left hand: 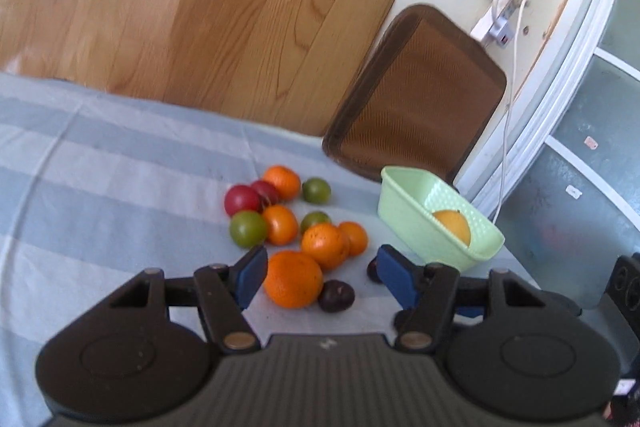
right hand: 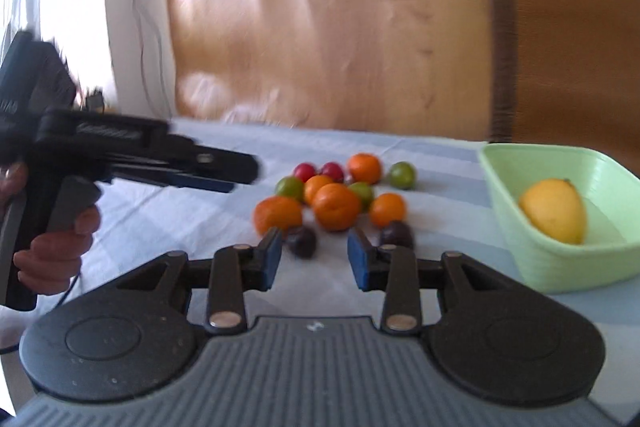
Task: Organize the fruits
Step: 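Grasp an orange mandarin with the left tool and carry it to the basket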
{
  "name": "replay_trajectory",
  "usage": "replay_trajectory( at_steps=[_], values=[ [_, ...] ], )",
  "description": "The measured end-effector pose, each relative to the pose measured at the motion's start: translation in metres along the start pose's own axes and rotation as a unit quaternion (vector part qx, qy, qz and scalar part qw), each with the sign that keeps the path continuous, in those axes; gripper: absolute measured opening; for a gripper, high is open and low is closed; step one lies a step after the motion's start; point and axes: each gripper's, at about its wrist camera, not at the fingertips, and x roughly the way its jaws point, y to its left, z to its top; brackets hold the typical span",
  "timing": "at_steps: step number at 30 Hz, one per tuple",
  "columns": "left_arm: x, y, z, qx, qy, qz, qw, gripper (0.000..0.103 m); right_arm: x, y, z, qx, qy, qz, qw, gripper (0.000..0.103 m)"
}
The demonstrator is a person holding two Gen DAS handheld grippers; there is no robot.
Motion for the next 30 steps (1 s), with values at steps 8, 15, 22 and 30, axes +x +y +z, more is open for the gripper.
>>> replay_trajectory(
  at_steps=[8,15,22,30],
  values=[
    [0.031,0.006,-0.002,-0.002,0.041,0.023,0.9989,0.049,0.042,0.006,0.003,-0.035,0.050,-0.014,0.998,0.039],
    [0.012,0.005,0.002,-0.032,0.037,0.018,0.9986,0.040,0.027,0.002,-0.005,-0.012,0.038,-0.006,0.999,0.024],
    [0.015,-0.050,0.010,-0.012,0.042,-0.047,0.9979,0.040,-0.039,-0.015,-0.023,0.024,-0.032,-0.051,0.998,0.024],
    [0.091,-0.118,0.069,0.025,0.044,-0.098,0.9939,0.040,-0.084,-0.107,-0.018,0.088,-0.098,-0.177,0.975,0.024]
  ],
)
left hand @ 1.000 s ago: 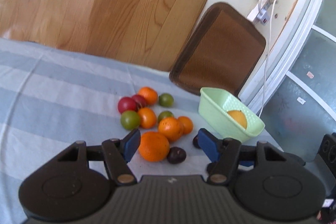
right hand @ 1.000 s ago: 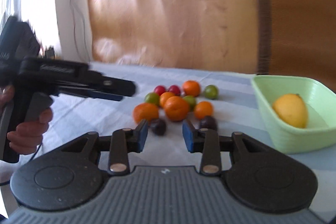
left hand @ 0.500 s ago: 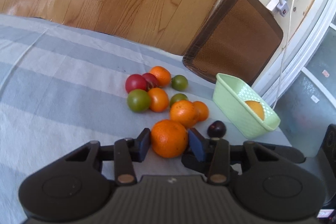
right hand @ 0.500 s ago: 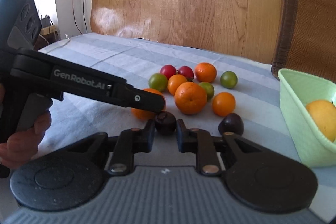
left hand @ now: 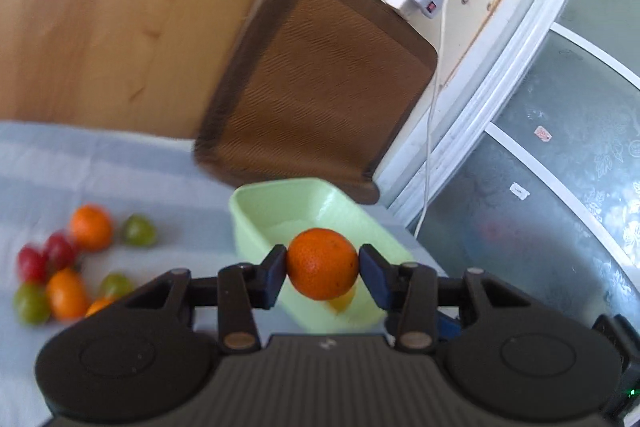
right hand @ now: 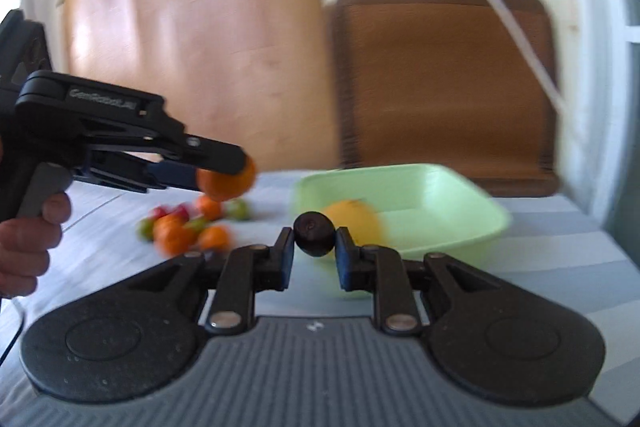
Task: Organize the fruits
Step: 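Grasp an orange mandarin with the left tool and carry it to the basket, then open the left tool to drop the mandarin into the basket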
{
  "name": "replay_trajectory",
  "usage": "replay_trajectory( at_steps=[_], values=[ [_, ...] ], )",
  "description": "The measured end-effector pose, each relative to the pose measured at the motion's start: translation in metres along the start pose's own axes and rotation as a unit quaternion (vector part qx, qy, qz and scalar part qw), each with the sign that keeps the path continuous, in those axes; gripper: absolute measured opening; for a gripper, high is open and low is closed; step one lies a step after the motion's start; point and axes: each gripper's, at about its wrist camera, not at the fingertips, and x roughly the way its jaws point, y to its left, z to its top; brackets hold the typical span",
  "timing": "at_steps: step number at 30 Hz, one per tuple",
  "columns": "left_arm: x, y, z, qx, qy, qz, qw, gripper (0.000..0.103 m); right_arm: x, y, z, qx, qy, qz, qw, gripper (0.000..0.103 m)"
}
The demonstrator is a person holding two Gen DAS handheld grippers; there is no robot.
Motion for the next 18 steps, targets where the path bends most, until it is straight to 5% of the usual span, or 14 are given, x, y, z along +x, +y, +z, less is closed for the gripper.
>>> replay_trajectory(
  at_steps=[5,13,16,18],
  values=[
    [0.069,-0.005,0.022,-0.004,0.035,0.009,0.9993,0.040,0.028,-0.030,0.000,-0.005,0.012,-0.046,0.999,0.025],
    [0.121,0.007,0.014,-0.001,0.069,0.047,0.9965,0.040,0.042,-0.030,-0.008,-0.033,0.006,-0.050,0.998,0.027],
    [0.122,0.005,0.013,0.015,0.066,0.058,0.9960,0.044,0.039,-0.028,-0.007,-0.035,0.002,-0.048,0.998,0.034],
    [0.118,0.004,0.013,0.011,0.067,0.051,0.9964,0.045,0.037,-0.028,-0.007,-0.033,-0.004,-0.048,0.998,0.047]
  ],
)
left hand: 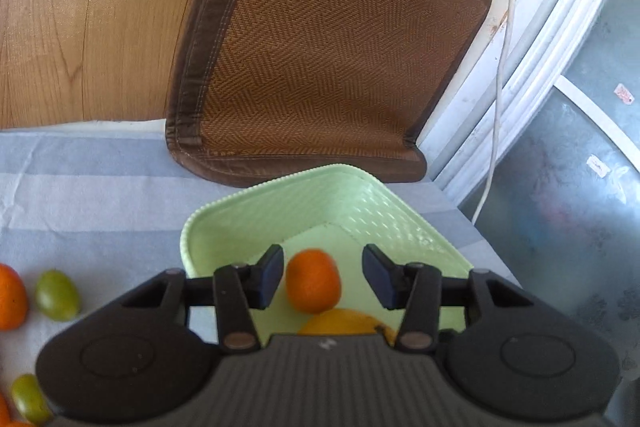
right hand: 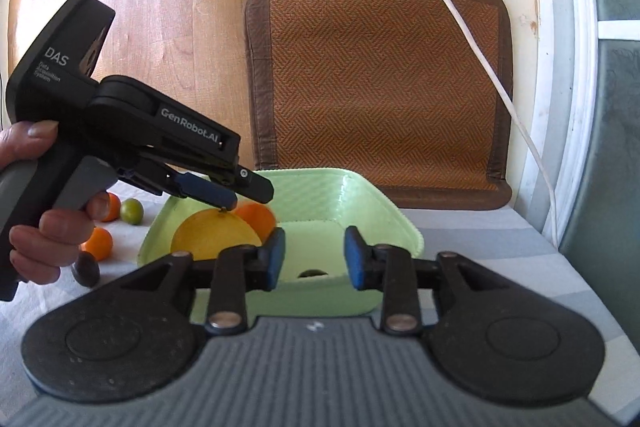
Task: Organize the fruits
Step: 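Open the left tool to drop the mandarin into the basket, then move the left tool back to the fruit pile and approach a green tomato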
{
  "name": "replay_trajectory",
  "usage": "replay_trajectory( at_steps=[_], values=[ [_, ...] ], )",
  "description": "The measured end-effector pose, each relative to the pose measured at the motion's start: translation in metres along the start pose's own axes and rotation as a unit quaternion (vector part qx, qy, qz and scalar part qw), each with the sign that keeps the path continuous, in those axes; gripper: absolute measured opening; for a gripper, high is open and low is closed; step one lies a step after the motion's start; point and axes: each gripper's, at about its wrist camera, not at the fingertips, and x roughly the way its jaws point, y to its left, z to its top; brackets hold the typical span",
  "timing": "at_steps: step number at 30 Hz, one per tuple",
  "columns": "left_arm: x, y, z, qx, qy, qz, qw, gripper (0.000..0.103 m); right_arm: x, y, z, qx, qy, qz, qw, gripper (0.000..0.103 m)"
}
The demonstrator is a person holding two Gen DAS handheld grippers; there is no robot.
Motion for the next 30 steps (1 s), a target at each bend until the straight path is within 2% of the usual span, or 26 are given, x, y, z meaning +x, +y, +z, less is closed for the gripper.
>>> replay_trajectory(
  at_steps=[2,4,6,9,12,15,17,20,23,27,30],
  values=[
    [-0.011,-0.002,0.000,0.003,-0.009,0.000,1.0000,0.045,-0.005,-0.004,-0.001,0.013,-0.014,-0.004,1.000,0.047],
    [-0.037,-0.003,0.001,0.007,-0.033,-0.013,0.9993,0.045,-0.011,-0.011,-0.001,0.028,-0.033,-0.013,0.999,0.047],
    [-0.076,0.000,-0.002,0.010,-0.069,-0.028,0.9972,0.045,-0.018,-0.017,-0.001,0.039,-0.053,-0.031,0.997,0.046],
    [-0.143,0.018,-0.014,0.010,-0.125,-0.030,0.9917,0.045,-0.031,-0.029,-0.001,0.073,-0.086,-0.048,0.992,0.046],
    [-0.202,0.048,-0.038,0.005,-0.166,0.007,0.9860,0.045,-0.039,-0.039,0.000,0.115,-0.103,-0.057,0.986,0.047],
    [-0.237,0.078,-0.066,0.003,-0.169,0.082,0.9821,0.045,-0.053,-0.035,0.002,0.142,-0.109,-0.020,0.984,0.047],
    [-0.249,0.096,-0.085,-0.002,-0.157,0.120,0.9802,0.045,-0.062,-0.017,0.004,0.134,-0.109,0.014,0.985,0.047],
    [-0.250,0.120,-0.106,-0.020,-0.137,0.143,0.9801,0.045,-0.063,0.027,0.009,0.086,-0.087,0.070,0.990,0.047],
    [-0.243,0.137,-0.114,-0.057,-0.131,0.120,0.9824,0.045,-0.048,0.078,0.012,0.025,-0.042,0.120,0.991,0.047],
    [-0.226,0.150,-0.122,-0.090,-0.125,0.096,0.9834,0.045,-0.013,0.139,0.011,-0.062,0.012,0.145,0.987,0.047],
    [-0.217,0.156,-0.126,-0.104,-0.119,0.085,0.9838,0.045,0.012,0.169,0.012,-0.108,0.039,0.152,0.982,0.047]
  ],
)
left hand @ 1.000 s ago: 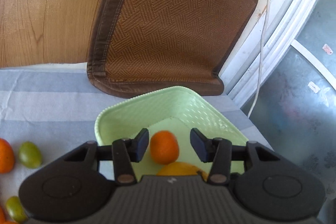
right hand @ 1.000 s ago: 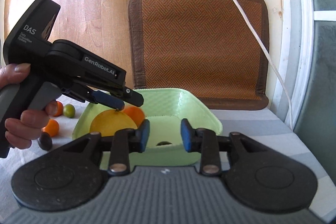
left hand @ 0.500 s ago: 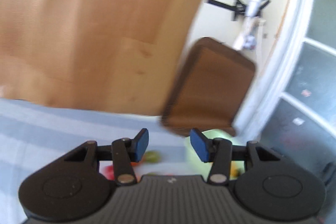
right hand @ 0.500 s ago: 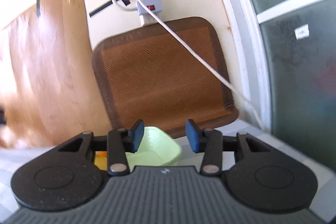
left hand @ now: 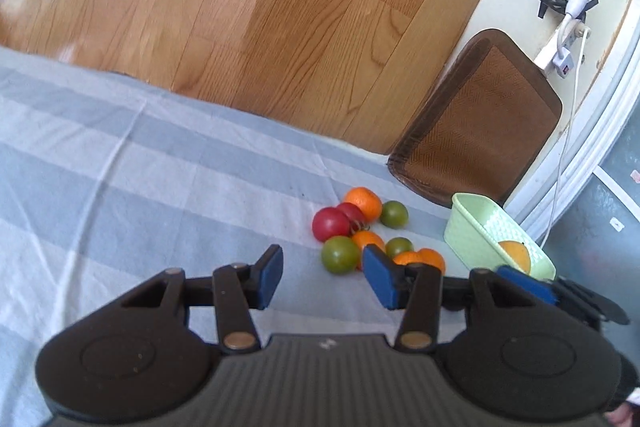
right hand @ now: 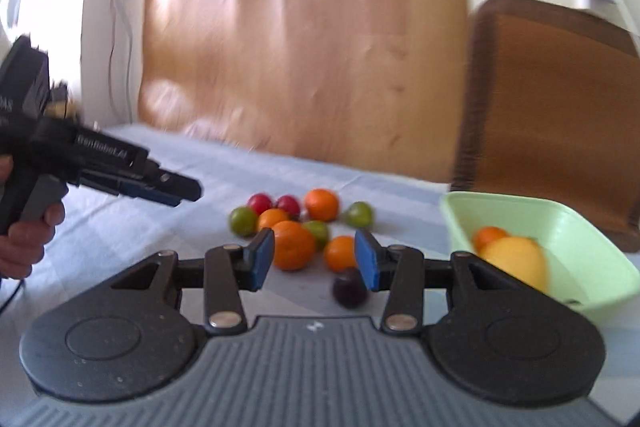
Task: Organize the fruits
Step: 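Move the left tool back to the fruit pile and approach a green tomato, then carry a green tomato with the left tool while the right tool carries a mandarin to the basket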
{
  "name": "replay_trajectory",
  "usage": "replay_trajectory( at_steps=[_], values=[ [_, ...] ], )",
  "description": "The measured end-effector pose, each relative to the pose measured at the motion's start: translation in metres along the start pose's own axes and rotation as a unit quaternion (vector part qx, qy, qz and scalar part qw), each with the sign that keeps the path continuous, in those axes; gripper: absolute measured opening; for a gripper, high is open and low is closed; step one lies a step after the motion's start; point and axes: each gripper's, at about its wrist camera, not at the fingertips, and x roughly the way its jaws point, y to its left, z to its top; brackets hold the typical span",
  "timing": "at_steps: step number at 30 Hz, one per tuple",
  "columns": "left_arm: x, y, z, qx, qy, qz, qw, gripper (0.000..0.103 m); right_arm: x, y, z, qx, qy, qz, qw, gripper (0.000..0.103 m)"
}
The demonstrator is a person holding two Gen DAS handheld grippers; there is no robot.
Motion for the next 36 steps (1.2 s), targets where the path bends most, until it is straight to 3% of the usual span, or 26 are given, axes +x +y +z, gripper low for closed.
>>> replay_trajectory(
  at_steps=[4,8,9,13,16,17,18,20,25,29,32,36],
  values=[
    [0.007,0.003,0.000,-0.002,0.005,-0.011,0.9999,0.045,0.029,0.014,0.003,-0.031,0.031,0.011,0.999,0.047],
    [0.021,-0.001,0.005,0.011,0.017,-0.023,0.9995,0.045,0.040,0.024,-0.003,-0.069,0.055,-0.008,0.996,0.046],
    [0.025,-0.003,0.006,0.015,0.020,-0.023,0.9994,0.045,0.042,0.023,-0.002,-0.068,0.058,-0.011,0.996,0.040],
    [0.042,-0.012,0.006,0.037,0.031,-0.016,0.9987,0.045,0.027,0.017,-0.003,-0.043,0.049,-0.007,0.998,0.039],
    [0.052,-0.019,-0.001,0.064,0.038,-0.005,0.9972,0.033,0.004,0.014,-0.008,-0.016,0.038,0.003,0.999,0.036],
    [0.053,-0.021,-0.004,0.076,0.035,0.003,0.9965,0.026,-0.003,0.013,-0.009,-0.006,0.035,0.007,0.999,0.028],
    [0.053,-0.021,-0.006,0.084,0.031,0.004,0.9960,0.026,-0.011,0.009,-0.011,0.005,0.033,0.012,0.999,0.016],
    [0.052,-0.020,-0.005,0.078,0.033,-0.006,0.9964,0.025,-0.022,0.002,-0.015,0.029,0.032,0.023,0.999,0.012],
    [0.041,-0.019,-0.011,0.076,0.031,-0.002,0.9966,0.025,-0.024,0.000,-0.021,0.029,0.034,0.024,0.999,0.015],
    [0.034,-0.024,-0.013,0.078,0.028,0.011,0.9965,0.028,-0.017,0.008,-0.017,0.017,0.034,0.026,0.999,0.047],
    [0.038,-0.029,-0.009,0.089,0.026,0.028,0.9953,0.036,-0.008,0.010,-0.016,0.012,0.039,0.030,0.999,0.048],
    [0.048,-0.035,-0.012,0.107,0.026,0.036,0.9932,0.033,0.006,0.014,-0.016,0.007,0.067,0.028,0.997,0.047]
  ],
)
